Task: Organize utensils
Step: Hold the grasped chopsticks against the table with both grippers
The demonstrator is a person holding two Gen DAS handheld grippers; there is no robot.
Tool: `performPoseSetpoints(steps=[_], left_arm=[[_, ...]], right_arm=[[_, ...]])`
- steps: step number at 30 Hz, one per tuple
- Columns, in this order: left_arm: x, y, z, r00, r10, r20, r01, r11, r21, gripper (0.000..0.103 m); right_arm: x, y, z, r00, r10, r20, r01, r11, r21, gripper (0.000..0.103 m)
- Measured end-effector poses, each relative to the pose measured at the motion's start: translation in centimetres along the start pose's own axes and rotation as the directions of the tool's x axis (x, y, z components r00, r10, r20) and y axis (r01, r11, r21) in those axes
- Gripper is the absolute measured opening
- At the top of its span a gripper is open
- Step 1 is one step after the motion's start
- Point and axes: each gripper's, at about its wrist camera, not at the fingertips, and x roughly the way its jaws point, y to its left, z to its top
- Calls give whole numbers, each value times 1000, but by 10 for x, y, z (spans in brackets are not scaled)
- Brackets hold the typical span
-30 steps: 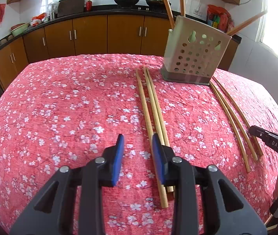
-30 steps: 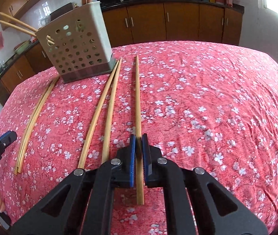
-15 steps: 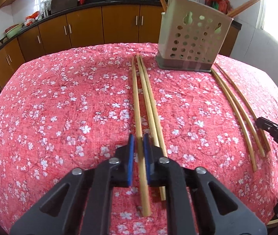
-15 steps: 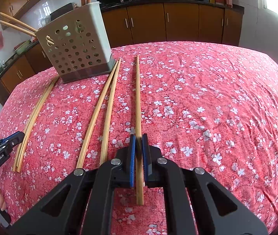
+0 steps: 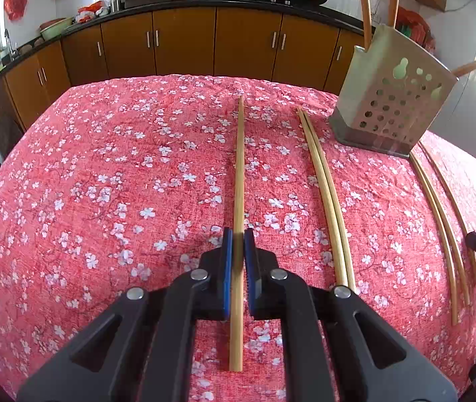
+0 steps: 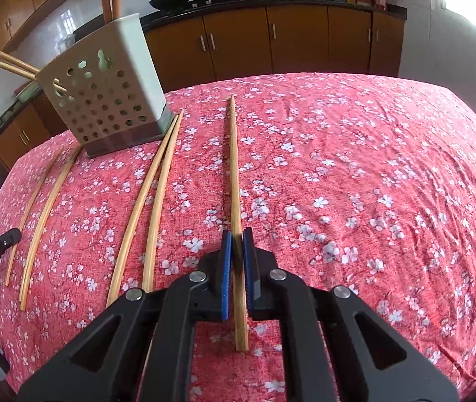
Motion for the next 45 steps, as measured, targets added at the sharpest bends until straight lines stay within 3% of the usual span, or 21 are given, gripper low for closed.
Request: performPoseSetpoints(steps=[45], left_arm=[[-2,-3,-2,1000,-10,0,10,1000,-11,10]], right_arm=[[1,-4,4,1000,-3,-1,3,1000,0,8]])
